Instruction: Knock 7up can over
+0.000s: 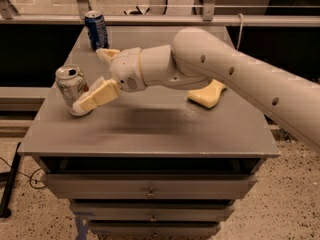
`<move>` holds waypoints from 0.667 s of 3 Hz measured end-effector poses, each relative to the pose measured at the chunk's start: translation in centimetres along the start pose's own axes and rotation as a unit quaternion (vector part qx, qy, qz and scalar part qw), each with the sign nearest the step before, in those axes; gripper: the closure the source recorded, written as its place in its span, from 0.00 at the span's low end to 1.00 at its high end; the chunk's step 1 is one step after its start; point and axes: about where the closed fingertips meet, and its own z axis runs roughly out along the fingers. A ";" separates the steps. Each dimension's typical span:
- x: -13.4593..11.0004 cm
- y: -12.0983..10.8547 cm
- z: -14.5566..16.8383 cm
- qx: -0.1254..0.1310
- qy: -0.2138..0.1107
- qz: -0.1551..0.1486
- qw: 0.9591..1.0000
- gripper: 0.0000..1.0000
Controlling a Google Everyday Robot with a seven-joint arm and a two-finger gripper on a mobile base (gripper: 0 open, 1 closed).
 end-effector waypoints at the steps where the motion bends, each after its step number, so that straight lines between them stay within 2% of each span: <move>1: 1.4 0.1 2.9 -0.007 -0.026 0.012 1.000 0.00; 2: 2.5 0.3 4.5 -0.017 -0.040 0.029 0.999 0.00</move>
Offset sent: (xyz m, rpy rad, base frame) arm 0.0093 0.0501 -0.0539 0.1176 0.1024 0.0369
